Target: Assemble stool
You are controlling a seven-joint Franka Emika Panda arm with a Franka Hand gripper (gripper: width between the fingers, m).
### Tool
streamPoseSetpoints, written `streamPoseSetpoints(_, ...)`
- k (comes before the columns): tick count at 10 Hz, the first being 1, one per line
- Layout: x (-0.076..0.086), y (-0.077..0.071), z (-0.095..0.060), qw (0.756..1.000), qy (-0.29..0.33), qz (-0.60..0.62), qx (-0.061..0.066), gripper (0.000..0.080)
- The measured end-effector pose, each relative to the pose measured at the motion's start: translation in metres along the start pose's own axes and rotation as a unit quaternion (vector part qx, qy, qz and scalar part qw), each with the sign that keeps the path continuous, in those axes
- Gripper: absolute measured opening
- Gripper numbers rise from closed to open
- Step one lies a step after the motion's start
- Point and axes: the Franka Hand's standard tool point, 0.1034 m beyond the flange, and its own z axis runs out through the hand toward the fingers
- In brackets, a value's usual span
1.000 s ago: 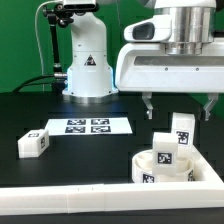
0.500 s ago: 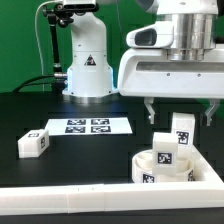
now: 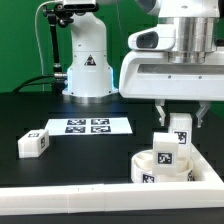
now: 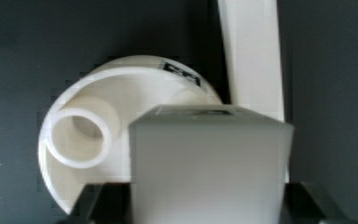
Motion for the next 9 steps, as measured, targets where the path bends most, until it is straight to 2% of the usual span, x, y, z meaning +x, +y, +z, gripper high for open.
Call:
streamPoseSetpoints(2, 0.0000, 0.0000, 0.0000, 1.000, 0.000, 0.010, 0.000, 0.0338)
streamPoseSetpoints(5, -0.0005, 0.0002, 0.0002, 0.995, -0.001, 0.097, 0.003, 0.0339)
streamPoseSetpoints(6, -0.0014, 0.0035, 0.0007, 0.987, -0.004, 0.160, 0.011, 0.0340)
streamPoseSetpoints(9, 0.0038, 0.0049, 0.0007, 0.959, 0.000, 0.281, 0.047, 0.0340)
